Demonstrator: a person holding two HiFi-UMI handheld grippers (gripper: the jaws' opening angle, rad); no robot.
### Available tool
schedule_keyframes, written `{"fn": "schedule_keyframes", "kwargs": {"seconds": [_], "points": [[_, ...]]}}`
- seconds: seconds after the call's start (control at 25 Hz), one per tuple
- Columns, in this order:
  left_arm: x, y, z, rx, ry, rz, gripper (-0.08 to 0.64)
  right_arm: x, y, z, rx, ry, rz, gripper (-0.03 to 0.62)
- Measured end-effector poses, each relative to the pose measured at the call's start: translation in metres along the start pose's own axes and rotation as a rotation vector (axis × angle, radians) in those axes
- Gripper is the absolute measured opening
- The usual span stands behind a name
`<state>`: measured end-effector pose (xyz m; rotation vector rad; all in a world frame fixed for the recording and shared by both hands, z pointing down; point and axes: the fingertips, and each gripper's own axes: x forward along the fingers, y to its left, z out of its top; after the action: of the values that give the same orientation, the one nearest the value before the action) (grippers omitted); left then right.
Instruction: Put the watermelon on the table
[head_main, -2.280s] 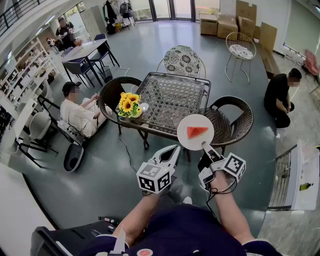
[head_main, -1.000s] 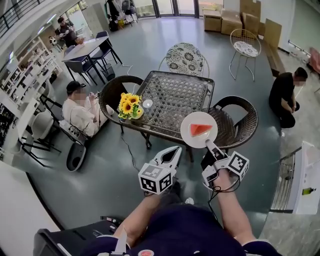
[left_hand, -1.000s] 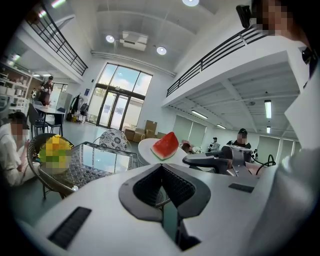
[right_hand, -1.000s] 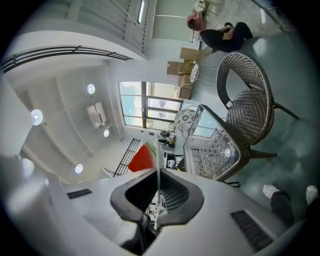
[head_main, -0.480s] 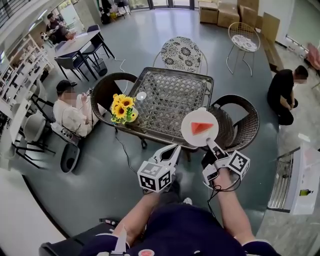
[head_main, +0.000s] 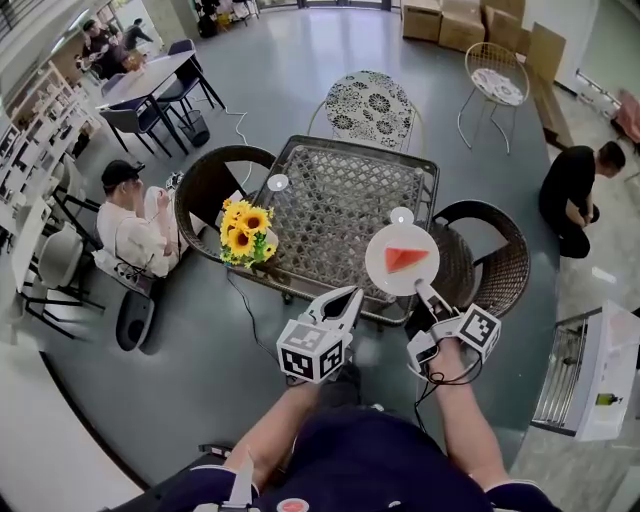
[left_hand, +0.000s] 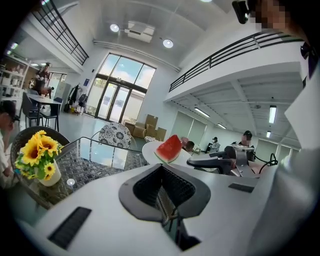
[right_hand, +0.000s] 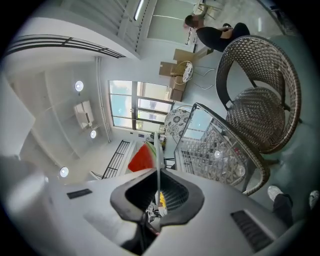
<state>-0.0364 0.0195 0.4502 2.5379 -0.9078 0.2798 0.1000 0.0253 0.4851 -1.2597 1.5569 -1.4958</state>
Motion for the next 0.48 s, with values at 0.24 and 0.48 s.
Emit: {"fn": "schedule_keyframes", "kwargs": {"seconds": [0.24, 0.48], "points": [[0.019, 0.034, 0.011, -0.012, 0.019, -0.019, 0.005, 0.037, 0.002, 0.011, 0.0, -0.016, -0.014, 0.015], [0.04, 0.073, 0.024, 0.005, 0.042, -0.035, 0.005, 0.079, 0.0, 0.021, 0.01, -0.043, -0.039, 0.015]]}}
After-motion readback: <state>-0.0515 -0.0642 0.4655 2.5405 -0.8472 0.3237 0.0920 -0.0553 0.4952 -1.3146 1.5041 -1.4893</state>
